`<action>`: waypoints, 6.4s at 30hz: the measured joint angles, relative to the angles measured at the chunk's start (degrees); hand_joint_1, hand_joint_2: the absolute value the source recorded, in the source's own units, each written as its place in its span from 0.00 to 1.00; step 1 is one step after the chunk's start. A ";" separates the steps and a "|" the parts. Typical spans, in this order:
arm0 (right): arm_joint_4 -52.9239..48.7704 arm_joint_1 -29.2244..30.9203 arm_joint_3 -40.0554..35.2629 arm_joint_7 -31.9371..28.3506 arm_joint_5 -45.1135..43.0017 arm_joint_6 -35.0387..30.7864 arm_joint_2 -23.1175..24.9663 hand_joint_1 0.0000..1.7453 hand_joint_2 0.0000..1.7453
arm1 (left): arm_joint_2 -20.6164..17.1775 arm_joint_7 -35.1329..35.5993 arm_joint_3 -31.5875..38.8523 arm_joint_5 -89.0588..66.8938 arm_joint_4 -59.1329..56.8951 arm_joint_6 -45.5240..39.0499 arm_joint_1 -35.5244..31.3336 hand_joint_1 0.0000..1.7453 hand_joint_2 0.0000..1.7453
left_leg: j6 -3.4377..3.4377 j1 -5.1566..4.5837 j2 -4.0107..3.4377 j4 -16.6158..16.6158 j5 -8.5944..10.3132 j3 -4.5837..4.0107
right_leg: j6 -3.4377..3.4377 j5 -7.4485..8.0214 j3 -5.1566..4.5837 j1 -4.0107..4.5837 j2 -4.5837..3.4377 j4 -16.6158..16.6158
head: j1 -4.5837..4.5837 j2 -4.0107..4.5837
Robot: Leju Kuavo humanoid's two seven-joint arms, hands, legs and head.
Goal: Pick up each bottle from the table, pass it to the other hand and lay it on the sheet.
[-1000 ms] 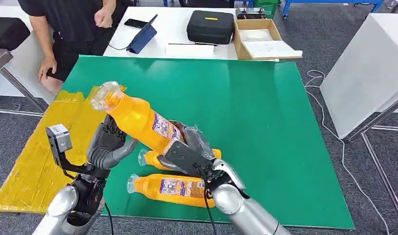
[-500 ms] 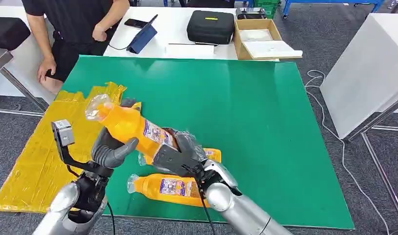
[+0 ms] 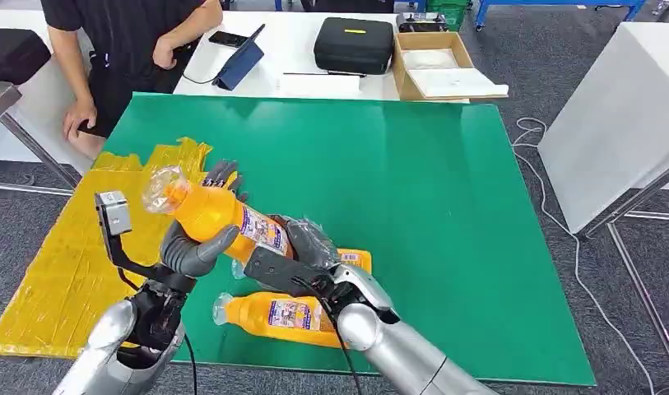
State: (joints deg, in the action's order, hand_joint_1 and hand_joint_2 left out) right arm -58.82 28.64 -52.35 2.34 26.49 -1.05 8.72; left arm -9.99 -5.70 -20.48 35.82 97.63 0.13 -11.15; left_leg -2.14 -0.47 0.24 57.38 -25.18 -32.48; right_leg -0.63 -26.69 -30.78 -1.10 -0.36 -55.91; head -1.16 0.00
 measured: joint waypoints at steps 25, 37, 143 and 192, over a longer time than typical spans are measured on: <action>0.20 -0.71 1.29 0.22 2.07 0.35 0.57 1.00 1.00 | 0.68 -0.89 -0.09 -1.53 0.00 -0.37 0.08 1.00 1.00 | 0.00 0.00 -0.02 0.01 0.00 0.00 | 0.00 0.00 -0.02 0.00 -0.01 0.00 | 0.02 0.00; -0.37 -2.36 2.93 0.18 4.26 1.22 1.16 0.99 1.00 | 1.38 -1.68 0.68 -2.82 0.00 0.31 1.67 1.00 1.00 | 0.00 0.00 -0.01 0.00 0.00 0.00 | 0.00 0.00 -0.02 0.00 -0.02 0.00 | 0.02 0.00; -34.49 -19.01 27.30 -2.75 3.87 7.93 -11.91 0.00 0.00 | -6.14 9.86 3.80 -103.32 -31.06 -25.42 -9.25 0.85 1.00 | 0.02 -0.05 0.00 0.02 0.07 -0.10 | -0.09 0.09 -0.10 -0.02 -0.02 0.01 | 0.02 0.00; -39.32 -25.14 21.07 -0.24 8.90 6.73 -18.79 0.00 1.00 | -5.37 -9.72 19.21 -25.27 -3.72 -13.46 5.80 0.00 0.00 | 0.00 0.00 0.00 -0.03 0.09 -0.13 | -0.09 0.09 -0.06 -0.01 -0.02 0.00 | 0.00 0.00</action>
State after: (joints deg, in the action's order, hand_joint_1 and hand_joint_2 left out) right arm -98.13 3.50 -31.27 2.10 35.39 5.68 -10.07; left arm -15.36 -15.43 -1.27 10.55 93.91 -13.33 -5.35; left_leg -2.14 -0.46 0.24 57.35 -25.09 -32.61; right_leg -0.71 -26.60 -30.83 -1.11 -0.38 -55.90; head -1.16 0.00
